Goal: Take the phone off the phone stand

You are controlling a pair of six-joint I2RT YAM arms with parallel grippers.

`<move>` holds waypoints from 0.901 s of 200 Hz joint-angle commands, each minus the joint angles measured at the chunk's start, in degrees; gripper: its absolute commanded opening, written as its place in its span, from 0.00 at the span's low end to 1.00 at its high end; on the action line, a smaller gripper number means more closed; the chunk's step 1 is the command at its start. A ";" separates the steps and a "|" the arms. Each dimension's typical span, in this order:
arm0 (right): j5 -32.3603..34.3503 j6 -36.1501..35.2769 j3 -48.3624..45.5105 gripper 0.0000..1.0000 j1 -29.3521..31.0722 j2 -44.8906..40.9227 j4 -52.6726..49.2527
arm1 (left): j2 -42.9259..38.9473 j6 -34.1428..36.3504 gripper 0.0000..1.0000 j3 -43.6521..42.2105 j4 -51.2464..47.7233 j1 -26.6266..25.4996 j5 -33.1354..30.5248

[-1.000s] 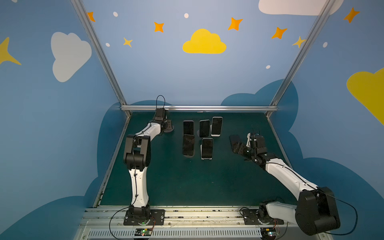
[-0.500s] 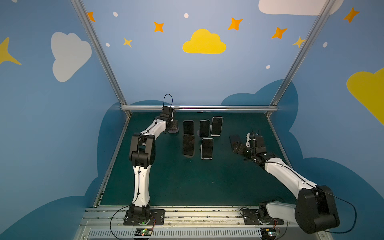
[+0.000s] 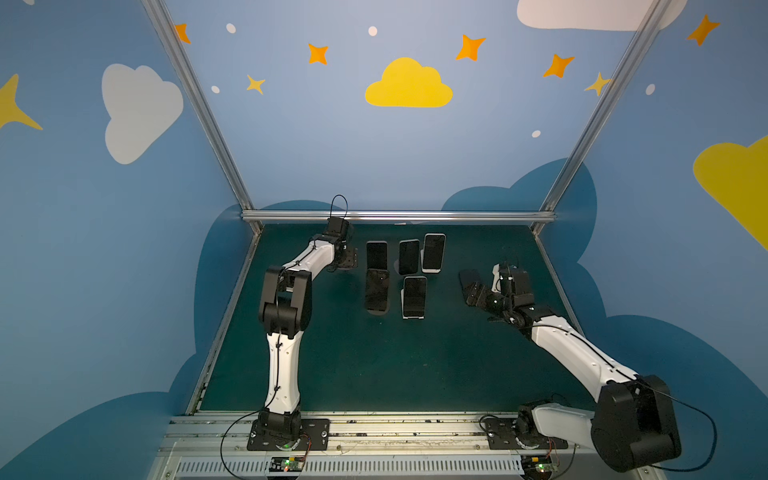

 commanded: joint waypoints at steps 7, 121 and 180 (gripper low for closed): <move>-1.37 -0.99 1.98 0.87 0.29 -1.84 -1.60 | -8.21 -4.88 0.89 5.03 -4.75 -1.18 -8.27; -4.51 -6.21 3.68 0.87 4.03 -10.00 -5.61 | -55.44 -30.21 1.00 -38.33 23.55 -1.50 -2.28; 11.52 -1.63 7.12 0.98 10.78 -13.18 -14.94 | -64.53 -39.55 1.00 -45.25 21.07 -1.28 -5.61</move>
